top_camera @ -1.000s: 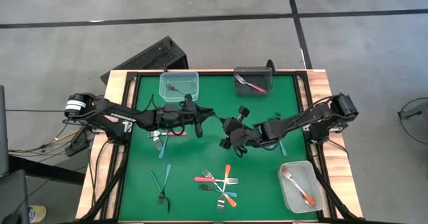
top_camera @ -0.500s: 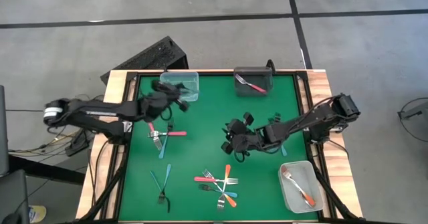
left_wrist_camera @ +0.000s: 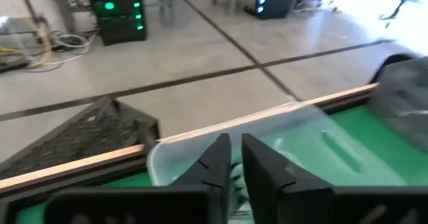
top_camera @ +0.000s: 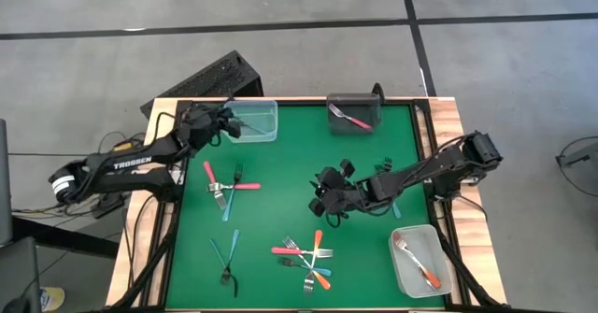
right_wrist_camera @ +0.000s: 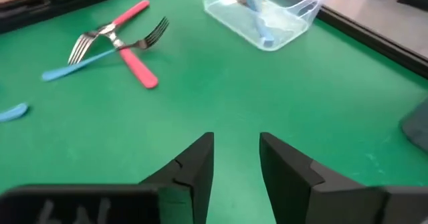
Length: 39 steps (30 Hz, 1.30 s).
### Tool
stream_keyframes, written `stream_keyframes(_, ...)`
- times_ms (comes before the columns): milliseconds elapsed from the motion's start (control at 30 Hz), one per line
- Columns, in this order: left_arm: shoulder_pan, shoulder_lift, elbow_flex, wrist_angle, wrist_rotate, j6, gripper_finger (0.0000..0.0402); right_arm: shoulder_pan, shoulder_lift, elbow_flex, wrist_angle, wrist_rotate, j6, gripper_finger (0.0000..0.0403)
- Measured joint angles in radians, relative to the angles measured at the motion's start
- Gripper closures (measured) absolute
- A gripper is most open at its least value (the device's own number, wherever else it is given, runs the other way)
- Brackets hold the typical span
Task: Sort silverware by color (type)
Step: Put the black fork into the transparent bin, then put the pink fork into the black bin
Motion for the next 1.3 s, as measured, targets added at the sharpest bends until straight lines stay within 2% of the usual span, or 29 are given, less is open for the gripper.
stream_keyframes(133, 0.043, 0.05, 0.0, 0.03, 0.035, 0.004, 0.0313, -0.009, 0.0, 0.0, 0.002, 0.0, 0.008, 0.0237)
stream_keyframes(267, 0.089, 0.071, 0.0, 0.023, 0.1, -0.003, 0.0242, -0.009, 0.0, 0.0, 0.007, -0.024, 0.01, 0.0221)
stream_keyframes(367, 0.103, 0.065, 0.0, -0.001, 0.174, -0.018, 0.0207, -0.009, 0.0, 0.0, 0.004, -0.046, -0.011, 0.0219)
stream_keyframes(467, 0.09, 0.032, 0.0, -0.01, 0.298, -0.021, 0.0195, -0.009, 0.0, 0.0, 0.003, -0.103, -0.027, 0.0224)
stream_keyframes(567, 0.032, -0.008, 0.0, -0.014, 0.42, -0.021, 0.0197, -0.009, 0.0, -0.002, -0.006, -0.177, 0.004, 0.0238)
stream_keyframes(700, -0.159, -0.053, -0.02, 0.035, 0.52, 0.02, 0.0211, 0.01, 0.006, -0.009, -0.028, -0.256, 0.117, 0.0264)
stream_keyframes(800, -0.36, -0.058, -0.06, 0.136, 0.471, 0.027, 0.0224, 0.043, 0.006, -0.009, -0.077, -0.256, 0.156, 0.0285)
stream_keyframes(867, -0.482, -0.058, -0.088, 0.207, 0.382, 0.033, 0.0231, 0.06, 0.001, -0.008, -0.155, -0.233, 0.216, 0.0297)
stream_keyframes(1000, -0.654, -0.058, -0.1, 0.211, 0.206, 0.034, 0.0238, 0.078, -0.042, -0.008, -0.392, -0.182, 0.356, 0.0308)
stream_keyframes(1133, -0.732, -0.058, -0.1, 0.205, 0.086, 0.035, 0.0239, 0.073, -0.05, -0.009, -0.552, -0.217, 0.423, 0.031)
stream_keyframes(1300, -0.746, -0.057, -0.1, 0.205, 0.047, 0.024, 0.0239, 0.073, -0.04, -0.009, -0.573, -0.236, 0.374, 0.031)
